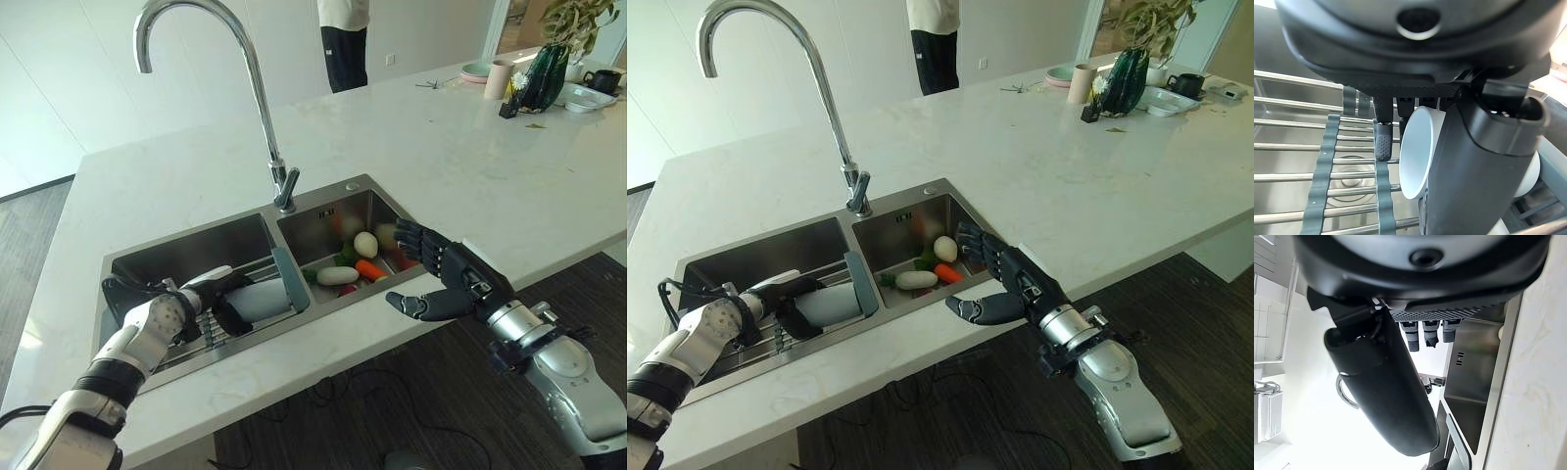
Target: Place the dishes in the dishwasher.
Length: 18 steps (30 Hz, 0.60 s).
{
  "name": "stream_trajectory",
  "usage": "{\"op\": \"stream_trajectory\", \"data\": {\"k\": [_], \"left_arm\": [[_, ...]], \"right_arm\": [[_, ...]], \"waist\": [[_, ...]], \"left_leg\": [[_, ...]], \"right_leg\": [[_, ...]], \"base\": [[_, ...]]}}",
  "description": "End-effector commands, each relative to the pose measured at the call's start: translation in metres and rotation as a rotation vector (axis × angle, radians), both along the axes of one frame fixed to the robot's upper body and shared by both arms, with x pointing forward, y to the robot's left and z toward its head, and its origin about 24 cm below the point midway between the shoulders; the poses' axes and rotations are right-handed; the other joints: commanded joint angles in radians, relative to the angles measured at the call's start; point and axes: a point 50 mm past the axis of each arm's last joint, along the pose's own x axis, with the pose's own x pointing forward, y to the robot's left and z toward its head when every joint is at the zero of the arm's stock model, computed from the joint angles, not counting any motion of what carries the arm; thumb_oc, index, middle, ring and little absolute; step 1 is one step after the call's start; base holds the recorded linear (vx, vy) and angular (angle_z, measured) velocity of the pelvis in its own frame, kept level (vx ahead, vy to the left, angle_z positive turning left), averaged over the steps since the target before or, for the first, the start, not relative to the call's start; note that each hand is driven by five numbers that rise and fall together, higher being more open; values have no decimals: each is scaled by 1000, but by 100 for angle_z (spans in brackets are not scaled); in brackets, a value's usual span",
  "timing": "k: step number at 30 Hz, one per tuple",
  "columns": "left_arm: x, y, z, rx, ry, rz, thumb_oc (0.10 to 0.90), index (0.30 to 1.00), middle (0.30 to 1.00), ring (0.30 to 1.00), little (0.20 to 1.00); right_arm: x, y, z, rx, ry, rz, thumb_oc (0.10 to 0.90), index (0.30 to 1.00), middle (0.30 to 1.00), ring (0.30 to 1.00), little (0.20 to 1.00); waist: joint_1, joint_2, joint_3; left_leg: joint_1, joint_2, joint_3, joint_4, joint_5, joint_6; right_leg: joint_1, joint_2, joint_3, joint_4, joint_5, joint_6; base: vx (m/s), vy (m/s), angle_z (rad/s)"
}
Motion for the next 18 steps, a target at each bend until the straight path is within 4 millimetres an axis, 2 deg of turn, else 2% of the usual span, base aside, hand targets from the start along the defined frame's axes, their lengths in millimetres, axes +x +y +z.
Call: {"op": "stream_trajectory", "data": {"k": [1, 10, 18], "left_arm": [[22, -9, 55, 12, -213, -81, 400, 300, 300, 300, 300], [12, 5, 54, -119, -313, 38, 400, 300, 300, 300, 300], [-11, 34, 68, -271, -571, 214, 400, 300, 300, 300, 300]], "right_arm": [[5, 9, 53, 23, -277, 57, 800, 900, 900, 900, 900], [3, 6, 51, 25, -280, 34, 800, 900, 900, 900, 900], [-2, -1, 48, 28, -281, -4, 800, 900, 900, 900, 900]], "waist": [[3, 16, -41], [21, 14, -40], [54, 7, -42]], "left_leg": [[4, -16, -19, 132, -250, 29], [1, -17, -29, 132, -245, 27], [-7, -19, -53, 132, -236, 22]], "right_leg": [[18, -8, -90, -12, -56, 78], [21, -14, -102, -12, -58, 76], [27, -24, -122, -12, -61, 74]], "base": [[0, 0, 0], [0, 0, 0], [0, 0, 0]]}}
